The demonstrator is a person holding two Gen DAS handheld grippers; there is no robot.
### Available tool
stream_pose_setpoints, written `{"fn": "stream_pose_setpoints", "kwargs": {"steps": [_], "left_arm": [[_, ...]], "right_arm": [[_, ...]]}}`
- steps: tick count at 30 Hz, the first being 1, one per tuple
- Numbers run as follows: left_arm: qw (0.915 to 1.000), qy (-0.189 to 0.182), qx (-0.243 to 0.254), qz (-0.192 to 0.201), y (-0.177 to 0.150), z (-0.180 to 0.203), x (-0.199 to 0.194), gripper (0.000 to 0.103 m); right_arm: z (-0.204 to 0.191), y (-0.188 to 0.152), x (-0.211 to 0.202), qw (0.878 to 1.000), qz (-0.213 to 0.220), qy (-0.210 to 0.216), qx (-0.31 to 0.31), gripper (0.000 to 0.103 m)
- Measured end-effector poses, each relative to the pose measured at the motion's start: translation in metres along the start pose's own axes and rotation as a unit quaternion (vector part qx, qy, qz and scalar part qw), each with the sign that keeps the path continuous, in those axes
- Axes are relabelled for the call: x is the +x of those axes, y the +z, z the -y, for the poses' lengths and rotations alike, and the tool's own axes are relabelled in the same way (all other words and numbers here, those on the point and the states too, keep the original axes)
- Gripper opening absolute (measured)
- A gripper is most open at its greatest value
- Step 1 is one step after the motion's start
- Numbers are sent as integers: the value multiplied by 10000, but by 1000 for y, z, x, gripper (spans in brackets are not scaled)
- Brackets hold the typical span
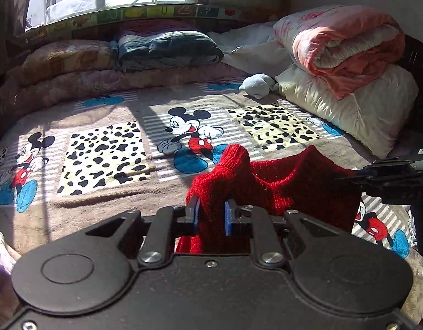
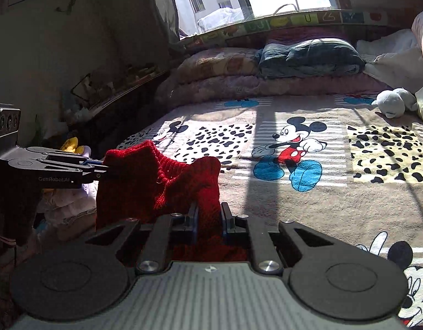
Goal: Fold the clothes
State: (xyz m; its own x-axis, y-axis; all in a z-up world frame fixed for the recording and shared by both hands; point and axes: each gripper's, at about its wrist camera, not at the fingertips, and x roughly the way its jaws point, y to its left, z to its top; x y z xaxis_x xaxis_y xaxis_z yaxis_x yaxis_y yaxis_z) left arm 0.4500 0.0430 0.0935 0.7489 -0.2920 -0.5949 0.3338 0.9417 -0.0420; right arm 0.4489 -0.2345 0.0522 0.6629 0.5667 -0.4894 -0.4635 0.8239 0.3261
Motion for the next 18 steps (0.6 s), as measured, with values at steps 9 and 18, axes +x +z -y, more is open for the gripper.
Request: {"fn": "stream_pose_setpoints", "kwargs": {"steps": [9, 18], "left_arm": [[9865, 493, 28, 1562, 47, 0, -51, 15], [9967, 555, 324, 505, -102, 11, -10, 12]], "right_arm": [[-22, 67, -24, 9891, 1305, -482, -474, 15], [-39, -50, 13, 9882, 573, -522, -1323, 12]]}}
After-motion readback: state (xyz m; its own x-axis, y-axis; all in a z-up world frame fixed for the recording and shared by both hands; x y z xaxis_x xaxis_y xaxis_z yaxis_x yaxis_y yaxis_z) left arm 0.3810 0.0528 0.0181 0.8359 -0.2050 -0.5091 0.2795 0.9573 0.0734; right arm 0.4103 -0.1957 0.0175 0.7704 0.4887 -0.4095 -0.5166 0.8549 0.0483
